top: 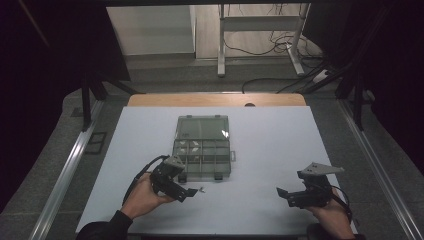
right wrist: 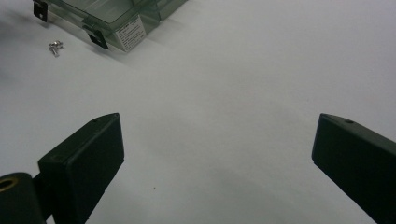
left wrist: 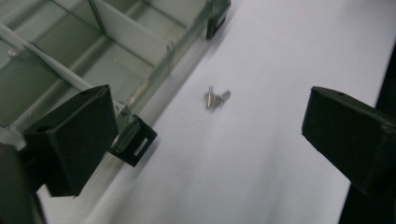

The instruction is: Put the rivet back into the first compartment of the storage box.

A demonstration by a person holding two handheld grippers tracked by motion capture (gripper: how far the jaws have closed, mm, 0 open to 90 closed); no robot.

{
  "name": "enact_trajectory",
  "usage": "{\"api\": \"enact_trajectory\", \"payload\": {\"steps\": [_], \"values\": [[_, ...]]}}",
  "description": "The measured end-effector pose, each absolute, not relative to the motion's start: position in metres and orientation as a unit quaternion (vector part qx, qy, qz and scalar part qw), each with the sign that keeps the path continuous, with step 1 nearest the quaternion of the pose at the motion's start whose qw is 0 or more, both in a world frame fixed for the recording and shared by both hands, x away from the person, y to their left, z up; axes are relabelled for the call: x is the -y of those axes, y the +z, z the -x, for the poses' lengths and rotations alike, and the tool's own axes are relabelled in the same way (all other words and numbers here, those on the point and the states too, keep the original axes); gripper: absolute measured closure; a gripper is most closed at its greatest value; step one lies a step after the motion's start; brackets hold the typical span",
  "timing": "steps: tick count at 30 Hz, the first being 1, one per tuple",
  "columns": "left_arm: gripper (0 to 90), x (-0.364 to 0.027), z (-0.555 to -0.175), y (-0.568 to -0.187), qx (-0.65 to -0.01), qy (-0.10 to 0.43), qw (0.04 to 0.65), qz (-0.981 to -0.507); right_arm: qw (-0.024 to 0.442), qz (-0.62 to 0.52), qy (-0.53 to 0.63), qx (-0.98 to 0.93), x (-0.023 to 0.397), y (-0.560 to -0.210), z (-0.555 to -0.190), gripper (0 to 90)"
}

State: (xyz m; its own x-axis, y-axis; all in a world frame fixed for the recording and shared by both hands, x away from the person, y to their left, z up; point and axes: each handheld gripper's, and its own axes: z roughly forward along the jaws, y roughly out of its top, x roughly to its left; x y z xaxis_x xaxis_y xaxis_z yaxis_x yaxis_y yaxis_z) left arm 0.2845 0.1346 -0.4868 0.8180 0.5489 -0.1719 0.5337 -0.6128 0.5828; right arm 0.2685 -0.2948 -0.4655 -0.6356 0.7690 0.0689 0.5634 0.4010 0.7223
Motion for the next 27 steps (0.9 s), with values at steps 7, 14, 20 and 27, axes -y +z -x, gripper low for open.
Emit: {"api": "enact_trajectory", "payload": {"steps": [7, 14, 20, 27], "values": [[24.4, -0.122, -0.282, -0.498, -0.284, -0.013, 0.304, -0.909, 0.139, -0.401, 0.370, -0.826, 0.295, -0.466, -0.269, 2.1], [40.5, -0.105, -0.280, -0.505, -0.255, -0.008, 0.303, -0.918, 0.137, -0.400, 0.369, -0.827, 0.294, -0.466, -0.269, 2.2], [50.3, -0.098, -0.283, -0.507, -0.251, -0.001, 0.298, -0.921, 0.136, -0.399, 0.370, -0.828, 0.294, -0.466, -0.269, 2.3], [62.7, -0.093, -0.288, -0.507, -0.241, 0.006, 0.282, -0.929, 0.134, -0.399, 0.368, -0.829, 0.294, -0.466, -0.269, 2.3]]}}
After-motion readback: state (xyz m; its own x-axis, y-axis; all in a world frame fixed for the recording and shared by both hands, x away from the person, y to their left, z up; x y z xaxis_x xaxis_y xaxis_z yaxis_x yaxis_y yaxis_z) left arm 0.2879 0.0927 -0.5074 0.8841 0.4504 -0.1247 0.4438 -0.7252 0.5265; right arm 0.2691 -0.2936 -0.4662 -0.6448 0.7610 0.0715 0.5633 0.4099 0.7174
